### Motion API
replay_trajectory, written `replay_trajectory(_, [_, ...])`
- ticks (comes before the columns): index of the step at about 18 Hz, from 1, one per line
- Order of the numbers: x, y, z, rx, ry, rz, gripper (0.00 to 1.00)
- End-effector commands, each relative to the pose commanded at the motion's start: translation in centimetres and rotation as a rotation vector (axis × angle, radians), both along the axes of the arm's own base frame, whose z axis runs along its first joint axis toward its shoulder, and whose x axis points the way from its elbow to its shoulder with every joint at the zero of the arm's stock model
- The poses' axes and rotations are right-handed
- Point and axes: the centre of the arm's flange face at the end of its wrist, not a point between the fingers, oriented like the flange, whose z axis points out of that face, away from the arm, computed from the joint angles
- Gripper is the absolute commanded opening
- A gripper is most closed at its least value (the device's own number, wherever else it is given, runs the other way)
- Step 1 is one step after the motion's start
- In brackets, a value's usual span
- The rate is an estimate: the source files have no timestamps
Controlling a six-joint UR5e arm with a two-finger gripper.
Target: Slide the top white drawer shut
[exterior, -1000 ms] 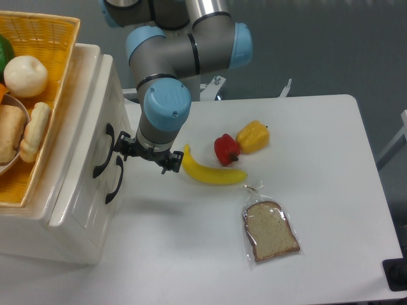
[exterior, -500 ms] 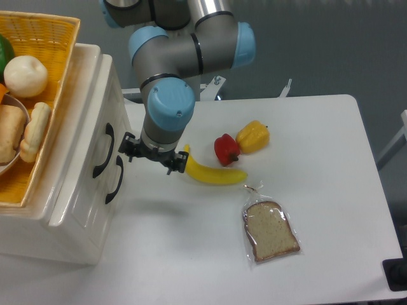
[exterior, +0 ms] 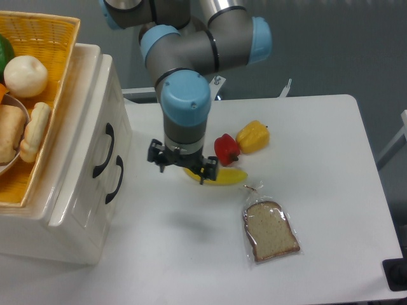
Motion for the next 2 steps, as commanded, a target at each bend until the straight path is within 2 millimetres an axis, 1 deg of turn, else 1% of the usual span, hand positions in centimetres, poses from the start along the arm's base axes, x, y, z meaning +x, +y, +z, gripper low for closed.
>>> replay_trajectory(2, [-0.52, -0.16, 0.65, 0.006, 0.022, 0.003, 1.0])
